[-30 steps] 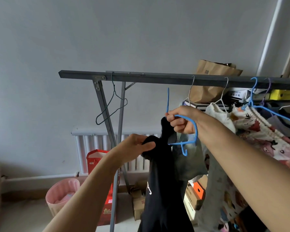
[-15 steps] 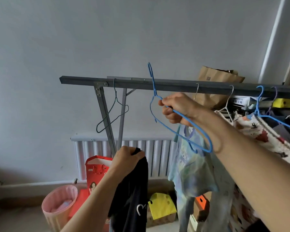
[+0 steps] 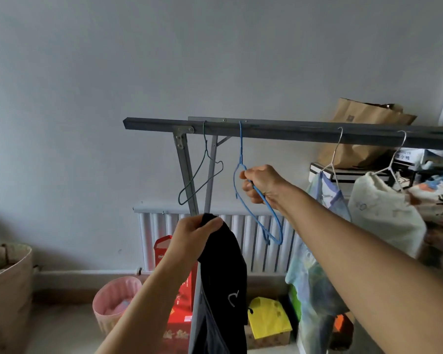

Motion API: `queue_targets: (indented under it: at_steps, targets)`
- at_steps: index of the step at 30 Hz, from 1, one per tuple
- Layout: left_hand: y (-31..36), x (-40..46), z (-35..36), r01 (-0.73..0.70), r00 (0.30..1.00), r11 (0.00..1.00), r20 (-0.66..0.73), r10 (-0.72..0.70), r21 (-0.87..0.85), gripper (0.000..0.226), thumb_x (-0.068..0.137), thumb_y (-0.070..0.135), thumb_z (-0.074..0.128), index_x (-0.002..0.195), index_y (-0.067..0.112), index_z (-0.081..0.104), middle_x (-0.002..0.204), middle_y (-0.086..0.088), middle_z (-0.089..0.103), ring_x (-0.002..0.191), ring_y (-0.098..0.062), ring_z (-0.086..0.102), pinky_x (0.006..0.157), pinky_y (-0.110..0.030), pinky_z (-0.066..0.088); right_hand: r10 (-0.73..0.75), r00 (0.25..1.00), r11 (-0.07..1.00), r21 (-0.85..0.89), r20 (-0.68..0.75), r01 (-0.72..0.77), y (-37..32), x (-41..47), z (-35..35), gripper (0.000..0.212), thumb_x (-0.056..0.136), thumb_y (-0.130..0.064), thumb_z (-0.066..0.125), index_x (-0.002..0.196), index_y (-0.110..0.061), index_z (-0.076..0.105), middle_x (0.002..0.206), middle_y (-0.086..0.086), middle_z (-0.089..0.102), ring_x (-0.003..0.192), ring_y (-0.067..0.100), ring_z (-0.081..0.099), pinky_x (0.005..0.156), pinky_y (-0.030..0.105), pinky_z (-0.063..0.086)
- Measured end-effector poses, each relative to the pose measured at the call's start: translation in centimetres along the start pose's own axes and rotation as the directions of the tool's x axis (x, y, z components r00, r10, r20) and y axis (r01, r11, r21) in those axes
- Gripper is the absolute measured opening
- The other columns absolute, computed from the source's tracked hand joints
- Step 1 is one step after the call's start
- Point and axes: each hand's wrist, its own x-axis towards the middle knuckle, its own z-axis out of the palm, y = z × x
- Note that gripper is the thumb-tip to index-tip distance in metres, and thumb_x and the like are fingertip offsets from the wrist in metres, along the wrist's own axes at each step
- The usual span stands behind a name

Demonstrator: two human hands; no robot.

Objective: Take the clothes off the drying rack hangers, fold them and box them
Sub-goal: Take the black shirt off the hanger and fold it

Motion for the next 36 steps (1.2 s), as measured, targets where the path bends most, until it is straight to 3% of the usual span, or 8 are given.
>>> queue_targets:
  at_steps: [4, 7, 13, 17, 21, 25, 29, 36]
  targets:
    - [1.0, -0.5, -0.3, -0.027, 0.999, 0.998, -0.038, 0.025, -0.057, 0.018, 0.09, 0.017, 0.065, 0.077, 0.011, 0.075, 0.071, -0.01, 0.072, 0.067, -0.023, 0.071, 0.061, -0.028, 0.054, -0.057, 0.998, 0.967, -0.251, -0.024, 0.049, 0.0, -0.7, -0.3, 0.023, 0.1, -0.017, 0.037, 0.09, -0.007, 0.056, 0.065, 0.008, 0.049, 0.046, 0.016, 0.046, 0.046, 0.023, 0.034]
    - [2.2, -1.6, -0.1, -0.036, 0.999, 0.998, 0.002, 0.037, -0.06, 0.02, 0.092, 0.02, 0.063, 0.078, 0.013, 0.076, 0.071, -0.008, 0.072, 0.066, -0.021, 0.07, 0.057, -0.025, 0.05, -0.378, 0.924, 0.692, -0.682, -0.062, 0.237, 0.7, -2.5, -1.5, 0.025, 0.098, -0.026, 0.041, 0.083, -0.013, 0.056, 0.081, 0.008, 0.055, 0.076, 0.028, 0.053, 0.063, 0.032, 0.04]
    - [4.8, -4.4, 1.9, -0.106, 0.986, 0.994, 0.134, 0.104, 0.006, 0.026, 0.094, 0.027, 0.06, 0.081, 0.008, 0.073, 0.061, -0.005, 0.053, 0.052, -0.018, 0.049, 0.053, -0.027, 0.037, -0.81, 0.583, 0.476, -0.516, 0.058, 0.712, 1.1, -11.7, -1.7, 0.033, 0.093, -0.044, 0.049, 0.086, -0.016, 0.063, 0.076, -0.008, 0.06, 0.07, 0.013, 0.056, 0.062, 0.027, 0.043]
    - [7.0, -6.6, 3.6, -0.089, 0.959, 0.984, 0.253, 0.127, -0.156, 0.026, 0.097, 0.024, 0.055, 0.085, 0.012, 0.074, 0.064, -0.003, 0.06, 0.05, -0.014, 0.056, 0.041, -0.021, 0.046, -0.568, 0.777, 0.6, -0.509, 0.271, 0.617, 0.4, -14.6, -3.5, 0.054, 0.08, -0.07, 0.053, 0.11, -0.026, 0.059, 0.098, -0.011, 0.062, 0.09, 0.009, 0.062, 0.077, 0.029, 0.052]
    - [8.4, -8.5, 5.8, -0.006, 0.928, 0.958, 0.355, 0.112, -0.288, 0.025, 0.098, 0.022, 0.052, 0.099, 0.007, 0.071, 0.08, -0.009, 0.073, 0.061, -0.018, 0.07, 0.052, -0.024, 0.058, -0.333, 0.863, 0.766, -0.425, 0.38, 0.483, 0.1, -16.1, -6.5, 0.057, 0.075, -0.045, 0.077, 0.122, -0.029, 0.05, 0.105, -0.009, 0.062, 0.096, 0.009, 0.063, 0.078, 0.029, 0.056]
    - [8.7, -10.2, 9.3, -0.137, 0.932, 0.983, 0.32, 0.169, -0.122, 0.025, 0.1, 0.022, 0.051, 0.088, 0.01, 0.069, 0.064, -0.003, 0.068, 0.051, -0.012, 0.065, 0.05, -0.018, 0.05, -0.428, 0.885, 0.665, -0.598, 0.185, 0.447, 1.1, -17.5, -8.6, 0.025, 0.087, -0.018, 0.057, 0.11, -0.01, 0.053, 0.09, 0.003, 0.06, 0.081, 0.021, 0.061, 0.067, 0.038, 0.053]
    - [5.2, -9.6, 12.1, -0.416, 0.909, 0.891, 0.121, 0.4, 0.18, 0.027, 0.084, 0.041, 0.068, 0.109, 0.033, 0.06, 0.11, 0.003, 0.059, 0.099, -0.015, 0.062, 0.083, -0.036, 0.054, -0.5, 0.866, 0.672, -0.626, 0.01, 0.396, 1.7, -18.5, -12.5, 0.019, 0.09, -0.01, 0.05, 0.07, -0.009, 0.049, 0.062, -0.001, 0.046, 0.058, 0.014, 0.046, 0.051, 0.024, 0.034]
    - [-2.2, -7.2, 15.8, -0.216, 0.923, 0.825, 0.384, -0.002, 0.523, 0.012, 0.085, 0.025, 0.073, 0.084, 0.013, 0.073, 0.069, 0.003, 0.067, 0.063, -0.013, 0.064, 0.069, -0.041, 0.054, -0.567, 0.811, 0.728, -0.551, -0.147, 0.408, 1.7, -22.1, -20.9, 0.021, 0.091, -0.018, 0.053, 0.086, 0.002, 0.06, 0.07, 0.016, 0.054, 0.066, 0.014, 0.049, 0.061, 0.029, 0.034]
